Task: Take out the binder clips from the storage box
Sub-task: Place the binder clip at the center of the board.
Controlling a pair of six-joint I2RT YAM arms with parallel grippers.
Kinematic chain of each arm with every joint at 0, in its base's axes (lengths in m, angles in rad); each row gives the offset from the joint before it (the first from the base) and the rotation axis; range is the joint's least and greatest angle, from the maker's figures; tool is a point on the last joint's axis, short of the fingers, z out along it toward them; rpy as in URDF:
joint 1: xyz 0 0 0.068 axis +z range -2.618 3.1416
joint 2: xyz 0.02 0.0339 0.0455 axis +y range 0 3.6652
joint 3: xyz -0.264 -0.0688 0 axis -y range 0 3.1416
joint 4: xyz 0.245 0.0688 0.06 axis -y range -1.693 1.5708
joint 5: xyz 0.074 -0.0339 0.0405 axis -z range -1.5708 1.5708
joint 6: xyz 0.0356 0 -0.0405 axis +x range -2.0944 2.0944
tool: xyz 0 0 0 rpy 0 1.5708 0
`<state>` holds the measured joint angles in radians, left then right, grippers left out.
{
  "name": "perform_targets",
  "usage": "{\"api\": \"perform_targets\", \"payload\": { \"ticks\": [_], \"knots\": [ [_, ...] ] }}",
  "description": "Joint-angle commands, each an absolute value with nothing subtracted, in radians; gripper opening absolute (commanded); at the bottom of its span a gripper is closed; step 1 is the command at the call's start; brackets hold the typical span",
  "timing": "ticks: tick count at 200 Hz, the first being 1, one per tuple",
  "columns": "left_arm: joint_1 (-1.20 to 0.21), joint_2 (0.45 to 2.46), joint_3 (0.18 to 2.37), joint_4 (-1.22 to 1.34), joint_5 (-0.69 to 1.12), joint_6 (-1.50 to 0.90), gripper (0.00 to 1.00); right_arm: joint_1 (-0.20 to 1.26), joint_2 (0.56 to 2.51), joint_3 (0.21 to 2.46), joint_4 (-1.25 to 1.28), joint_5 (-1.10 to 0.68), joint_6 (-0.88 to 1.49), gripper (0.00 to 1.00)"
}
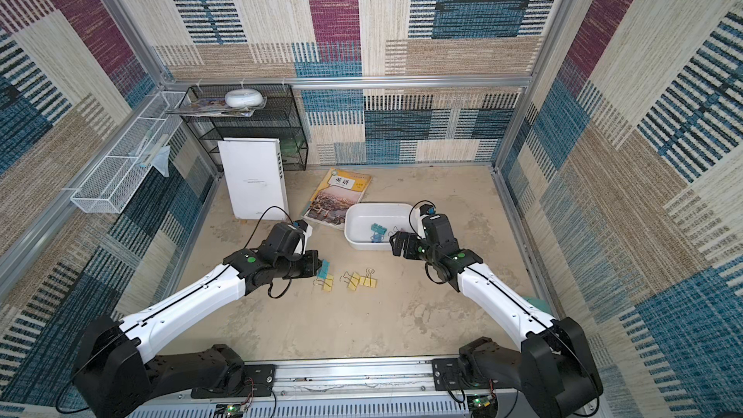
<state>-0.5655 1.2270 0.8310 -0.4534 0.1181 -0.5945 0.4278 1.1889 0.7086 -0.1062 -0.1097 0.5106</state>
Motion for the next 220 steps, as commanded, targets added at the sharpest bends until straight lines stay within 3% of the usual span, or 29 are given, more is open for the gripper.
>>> {"api": "perform_targets", "payload": {
  "ticks": [1, 118, 131, 177, 192, 220],
  "knots": [
    [-0.527, 1.193, 0.784, -0.493, 0.050, -0.580, 0.00, 0.453, 1.202, 0.716, -0.069, -0.115, 0.526, 0.99],
    [-0.469, 1.322, 0.735, -0.469, 0.012, -0.591, 0.00, 0.511, 1.353, 0.835, -0.072, -0.104, 0.484, 0.99],
    [-0.469, 1.329, 0.736, -0.470, 0.013, -0.589, 0.07, 0.511, 1.384, 0.858, -0.077, -0.107, 0.472, 0.99],
    [-0.469, 1.326, 0.762, -0.495, 0.014, -0.581, 0.51, 0.511, 1.502, 0.977, -0.165, -0.057, 0.435, 0.99],
    [-0.469, 1.311, 0.779, -0.512, -0.001, -0.577, 0.54, 0.511, 1.529, 1.009, -0.197, -0.027, 0.428, 1.00],
    [-0.470, 1.299, 0.858, -0.557, -0.014, -0.566, 0.59, 0.510, 1.575, 1.072, -0.264, 0.021, 0.419, 0.87]
  ]
}}
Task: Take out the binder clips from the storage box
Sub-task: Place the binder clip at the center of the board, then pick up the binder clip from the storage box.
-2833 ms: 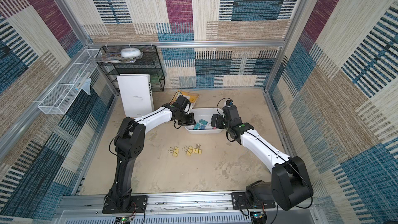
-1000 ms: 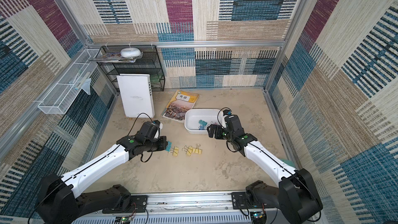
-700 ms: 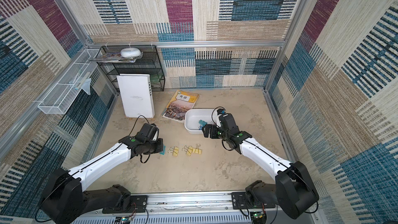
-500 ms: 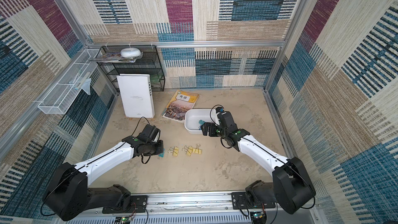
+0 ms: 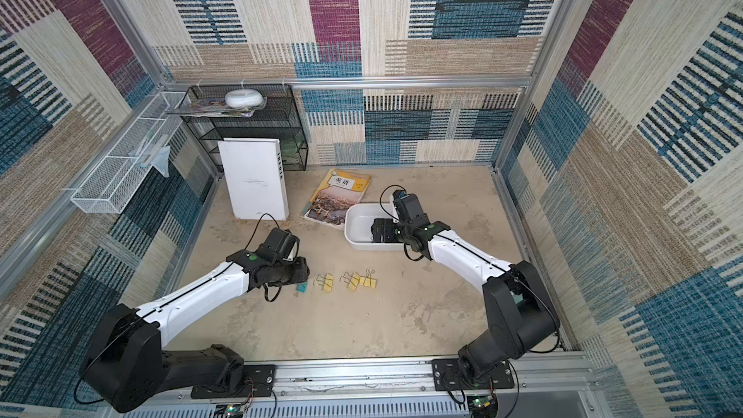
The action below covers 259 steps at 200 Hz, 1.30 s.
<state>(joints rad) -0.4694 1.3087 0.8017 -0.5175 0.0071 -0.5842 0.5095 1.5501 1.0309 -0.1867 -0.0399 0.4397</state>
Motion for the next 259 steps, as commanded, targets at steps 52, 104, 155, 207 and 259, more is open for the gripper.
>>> {"api": "perform_targets", "payload": {
  "ticks": [52, 104, 155, 207, 259],
  "knots": [
    [-0.469, 1.382, 1.048, -0.555, 0.069, -0.610, 0.77, 0.514, 1.635, 1.131, -0.261, -0.006, 0.343, 0.58],
    [-0.469, 1.465, 1.145, -0.532, 0.119, -0.626, 0.84, 0.527, 1.764, 1.244, -0.296, 0.007, 0.175, 0.40],
    [-0.468, 1.495, 1.184, -0.548, 0.120, -0.601, 0.84, 0.546, 1.922, 1.384, -0.369, 0.054, 0.121, 0.35],
    [-0.456, 1.522, 1.218, -0.561, 0.130, -0.577, 0.84, 0.569, 1.986, 1.422, -0.400, 0.098, 0.101, 0.35],
    [-0.444, 1.541, 1.229, -0.555, 0.152, -0.578, 0.84, 0.571, 2.004, 1.428, -0.403, 0.167, 0.103, 0.25]
  ]
}}
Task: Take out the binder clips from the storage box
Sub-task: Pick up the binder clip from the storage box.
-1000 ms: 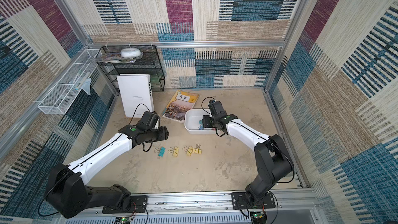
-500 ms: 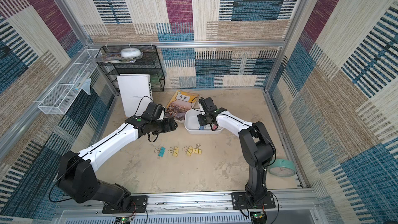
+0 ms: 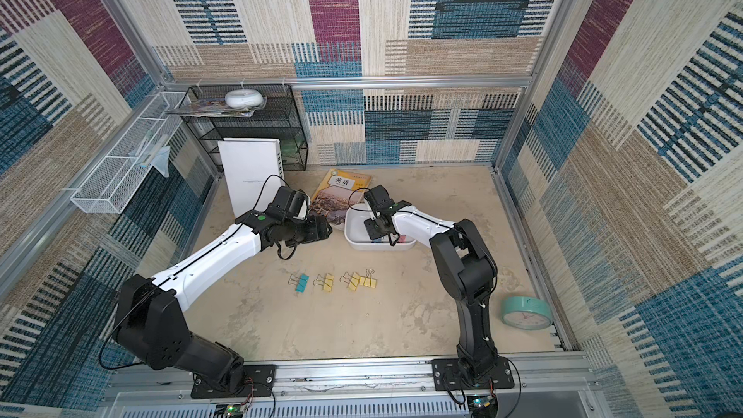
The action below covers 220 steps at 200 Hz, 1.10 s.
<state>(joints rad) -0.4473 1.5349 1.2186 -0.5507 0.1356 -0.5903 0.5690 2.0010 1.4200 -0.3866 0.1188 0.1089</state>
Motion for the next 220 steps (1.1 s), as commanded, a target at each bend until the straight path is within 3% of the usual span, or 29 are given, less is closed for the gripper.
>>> {"api": "perform_targets", "payload": {
  "ticks": [1, 51, 142, 220],
  "knots": [
    [-0.443, 1.541, 1.229, -0.555, 0.152, -0.578, 0.84, 0.572, 2.004, 1.428, -0.402, 0.168, 0.102, 0.25],
    [-0.436, 1.541, 1.236, -0.563, 0.156, -0.572, 0.84, 0.575, 1.998, 1.450, -0.380, 0.192, 0.110, 0.00],
    [-0.425, 1.544, 1.250, -0.545, 0.176, -0.564, 0.84, 0.582, 1.887, 1.454, -0.440, 0.231, 0.147, 0.00],
    [-0.425, 1.568, 1.268, -0.507, 0.212, -0.557, 0.84, 0.665, 1.602, 1.266, -0.627, 0.303, 0.282, 0.00]
  ]
}}
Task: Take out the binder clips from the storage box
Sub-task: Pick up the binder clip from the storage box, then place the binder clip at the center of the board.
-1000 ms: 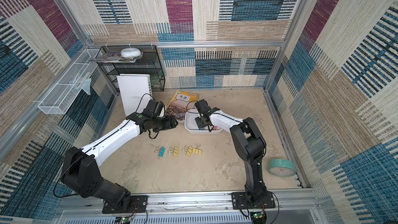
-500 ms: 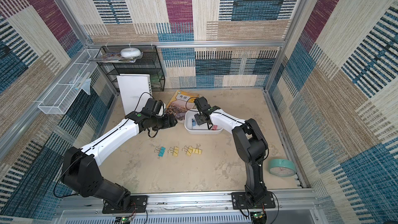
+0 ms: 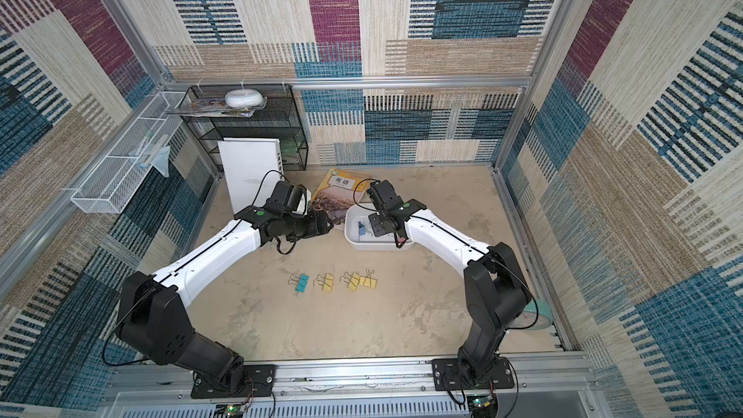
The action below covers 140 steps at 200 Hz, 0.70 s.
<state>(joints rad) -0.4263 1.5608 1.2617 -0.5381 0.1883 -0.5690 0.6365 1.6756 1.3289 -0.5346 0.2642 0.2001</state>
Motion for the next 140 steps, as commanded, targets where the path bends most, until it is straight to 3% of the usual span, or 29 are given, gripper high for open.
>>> {"api": "perform_targets", "payload": {
  "ticks": [1, 59, 140],
  "knots": [
    [-0.425, 1.568, 1.267, -0.506, 0.213, -0.557, 0.84, 0.667, 1.597, 1.262, -0.629, 0.304, 0.286, 0.00],
    [-0.425, 1.535, 1.239, -0.473, 0.209, -0.575, 0.84, 0.815, 1.422, 1.050, -0.718, 0.325, 0.526, 0.00],
    [-0.425, 1.366, 1.104, -0.469, 0.163, -0.598, 0.84, 0.900, 1.496, 0.966, -0.774, 0.371, 0.658, 0.00]
  ]
}}
